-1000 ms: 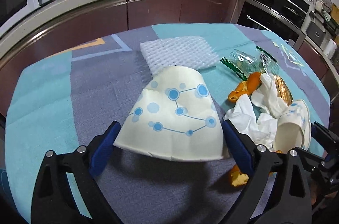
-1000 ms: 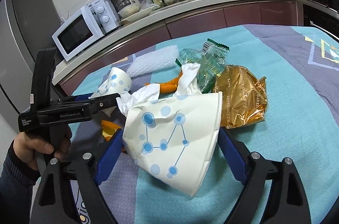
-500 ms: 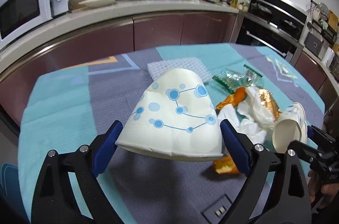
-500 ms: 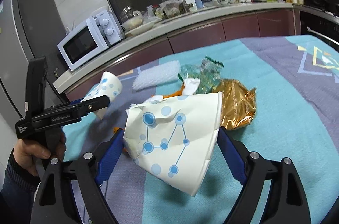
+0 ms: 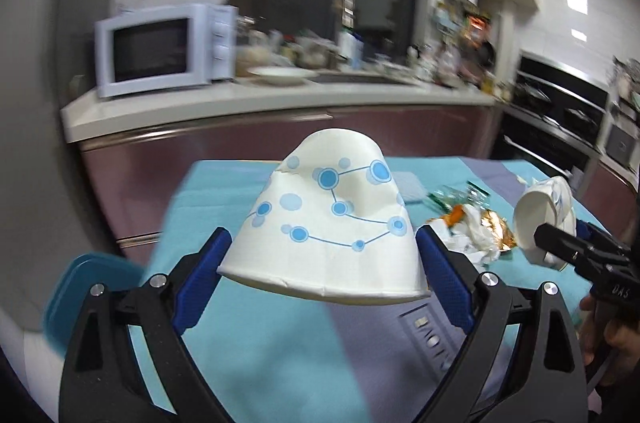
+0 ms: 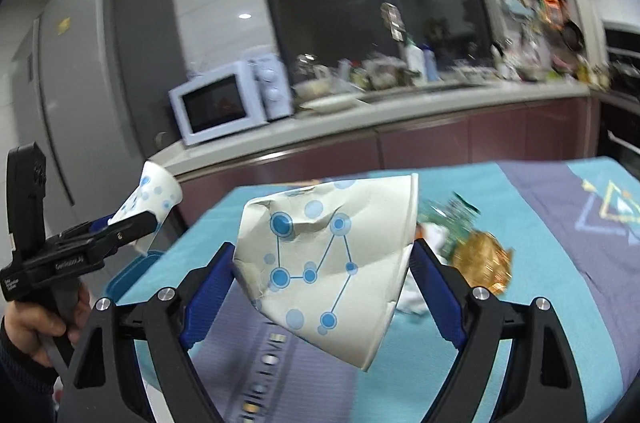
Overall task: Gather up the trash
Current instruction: 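Carry both dotted paper cups in the tools over the blue bin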
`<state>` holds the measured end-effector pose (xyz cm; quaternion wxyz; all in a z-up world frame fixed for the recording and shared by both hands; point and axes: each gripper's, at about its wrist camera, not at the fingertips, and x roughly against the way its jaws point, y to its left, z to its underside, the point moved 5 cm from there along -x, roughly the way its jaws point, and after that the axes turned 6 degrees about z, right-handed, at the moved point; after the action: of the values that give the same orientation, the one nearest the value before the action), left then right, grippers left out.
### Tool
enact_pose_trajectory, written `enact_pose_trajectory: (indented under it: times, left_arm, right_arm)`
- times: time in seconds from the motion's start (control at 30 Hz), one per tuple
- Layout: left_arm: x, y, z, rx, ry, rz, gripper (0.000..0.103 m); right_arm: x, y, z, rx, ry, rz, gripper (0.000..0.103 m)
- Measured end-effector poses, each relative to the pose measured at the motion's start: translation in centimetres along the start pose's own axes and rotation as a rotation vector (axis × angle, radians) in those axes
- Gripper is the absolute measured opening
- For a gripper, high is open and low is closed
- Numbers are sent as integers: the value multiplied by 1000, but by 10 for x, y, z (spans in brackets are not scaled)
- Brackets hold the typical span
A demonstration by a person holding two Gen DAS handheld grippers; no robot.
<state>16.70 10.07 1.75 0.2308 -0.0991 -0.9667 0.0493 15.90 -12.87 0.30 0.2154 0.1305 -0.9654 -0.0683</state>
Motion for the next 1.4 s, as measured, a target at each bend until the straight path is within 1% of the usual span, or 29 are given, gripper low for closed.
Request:
enact_pose_trajectory:
  times: [0.1, 0.2, 0.23, 0.37, 0.4, 0.43, 0.6, 0.77, 0.93, 1.03, 1.2, 1.27, 1.4]
  left_arm:
    - [38, 21, 4, 32, -35, -53, 91]
    - [78, 45, 5, 63, -81, -121, 91]
    - [96, 55, 5, 74, -102, -156, 92]
    - [145, 89, 10, 104, -142, -248, 92]
    - [154, 97, 13, 111, -147, -263, 92]
    - [167, 108, 15, 122, -154, -297, 92]
    - [214, 156, 31, 185, -167, -400, 92]
    - [230, 192, 47, 236, -156, -459, 92]
    - [222, 222, 63, 284, -124, -479, 92]
    - [208, 236, 74, 309, -93, -484, 92]
    - [170, 266, 88, 346, -25, -485, 92]
    - [146, 276, 91, 349, 16, -481, 92]
    - [103, 292, 102, 351, 90, -475, 93]
  right_arm:
    - [6, 26, -9, 53, -30, -57, 84]
    - [11, 57, -20, 102, -63, -124, 84]
    - [13, 66, -23, 117, -70, -141, 84]
    - [9, 110, -32, 187, -88, -231, 84]
    - [7, 123, -35, 202, -85, -265, 84]
    - [4, 135, -36, 217, -83, -289, 84]
    - [-16, 195, -38, 305, -67, -399, 84]
    - [-38, 244, -35, 357, -41, -466, 84]
    - [-74, 292, -26, 413, 16, -506, 84]
    - [-99, 313, -20, 437, 57, -514, 84]
    - [-145, 341, -7, 459, 154, -512, 84]
    - [-161, 348, 0, 467, 198, -503, 84]
    - [-200, 359, 18, 456, 315, -486, 84]
